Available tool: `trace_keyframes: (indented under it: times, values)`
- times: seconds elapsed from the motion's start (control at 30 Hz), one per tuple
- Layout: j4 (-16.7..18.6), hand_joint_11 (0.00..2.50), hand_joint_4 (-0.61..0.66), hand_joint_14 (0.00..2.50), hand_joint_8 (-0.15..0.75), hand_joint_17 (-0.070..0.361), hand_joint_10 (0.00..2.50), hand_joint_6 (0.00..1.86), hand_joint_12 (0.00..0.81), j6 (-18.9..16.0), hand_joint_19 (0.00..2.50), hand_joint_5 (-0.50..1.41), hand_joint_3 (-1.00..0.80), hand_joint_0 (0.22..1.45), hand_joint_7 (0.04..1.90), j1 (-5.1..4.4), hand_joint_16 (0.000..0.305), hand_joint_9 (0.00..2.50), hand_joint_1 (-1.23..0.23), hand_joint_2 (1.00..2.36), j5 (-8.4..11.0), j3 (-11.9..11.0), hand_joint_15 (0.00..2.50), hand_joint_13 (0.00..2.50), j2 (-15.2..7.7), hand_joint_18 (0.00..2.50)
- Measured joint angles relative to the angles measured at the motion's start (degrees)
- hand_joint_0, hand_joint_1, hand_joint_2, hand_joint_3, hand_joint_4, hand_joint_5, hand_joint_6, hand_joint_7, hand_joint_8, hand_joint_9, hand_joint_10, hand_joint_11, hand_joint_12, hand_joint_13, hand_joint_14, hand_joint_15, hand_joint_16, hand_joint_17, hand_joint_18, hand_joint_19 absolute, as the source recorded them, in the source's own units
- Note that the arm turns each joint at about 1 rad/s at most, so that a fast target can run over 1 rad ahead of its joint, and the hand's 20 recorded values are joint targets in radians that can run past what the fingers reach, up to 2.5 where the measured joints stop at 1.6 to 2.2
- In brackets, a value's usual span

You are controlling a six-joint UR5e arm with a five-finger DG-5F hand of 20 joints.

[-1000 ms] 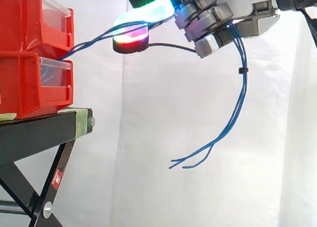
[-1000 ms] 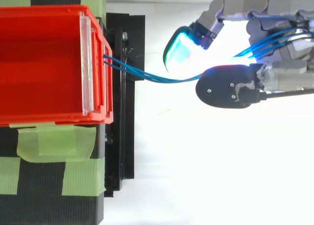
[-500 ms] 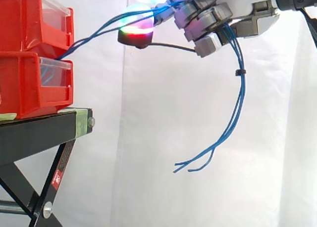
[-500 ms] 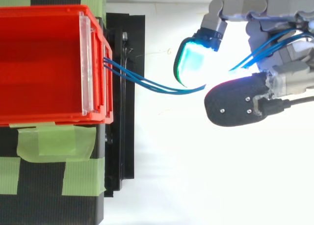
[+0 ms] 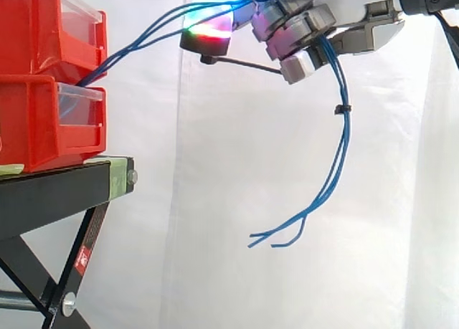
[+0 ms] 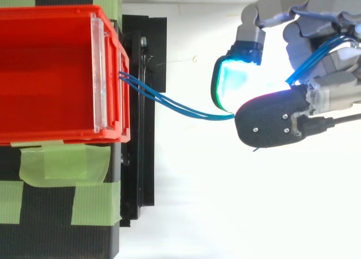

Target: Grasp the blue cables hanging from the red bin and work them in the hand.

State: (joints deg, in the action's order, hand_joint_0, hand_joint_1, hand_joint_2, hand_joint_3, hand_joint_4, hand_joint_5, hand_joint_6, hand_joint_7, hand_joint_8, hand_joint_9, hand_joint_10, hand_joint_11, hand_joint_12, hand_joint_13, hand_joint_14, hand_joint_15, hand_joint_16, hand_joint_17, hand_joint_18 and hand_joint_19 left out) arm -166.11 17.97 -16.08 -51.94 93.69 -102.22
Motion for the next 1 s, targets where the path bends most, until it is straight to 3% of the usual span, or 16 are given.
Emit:
trace_keyframes:
  times: [0.07, 0.2, 0.43, 0.8, 1.0]
  values:
    - [0.00, 2.50, 0.30, 2.50, 0.525, 0.146, 2.50, 0.85, 0.588, 0.00, 0.72, 0.06, -1.00, 0.69, 1.12, 0.00, 0.065, 0.58, -0.70, 1.00, 0.00, 0.00, 1.76, 0.93, 0.00, 1.31]
    - [0.00, 2.50, 0.32, 2.50, 0.532, 0.154, 2.50, 0.92, 0.595, 0.03, 0.63, -0.01, -1.00, 0.64, 1.05, 0.00, 0.068, 0.52, -0.69, 1.00, 0.00, 0.00, 1.74, 0.89, 0.00, 1.29]
    - [0.00, 2.50, 0.31, 2.50, 0.511, 0.141, 2.50, 0.93, 0.585, 0.04, 0.86, -0.14, -1.00, 0.70, 1.03, -0.01, 0.063, 0.40, -0.76, 1.00, 0.00, 0.00, 1.75, 0.81, -0.01, 1.20]
    - [0.00, 2.50, 0.26, 2.50, 0.480, 0.134, 2.50, 0.81, 0.559, 0.08, 0.99, -0.20, -0.78, 0.77, 1.06, -0.04, 0.059, 0.26, -0.81, 1.01, -0.10, 0.00, 1.79, 0.69, -0.02, 1.13]
    - [0.10, 2.50, 0.25, 2.50, 0.469, 0.126, 2.50, 0.80, 0.552, 0.85, 1.06, -0.18, -0.80, 0.80, 1.07, -0.02, 0.056, 0.26, -0.81, 1.01, -0.16, 0.00, 1.76, 0.69, -0.02, 1.13]
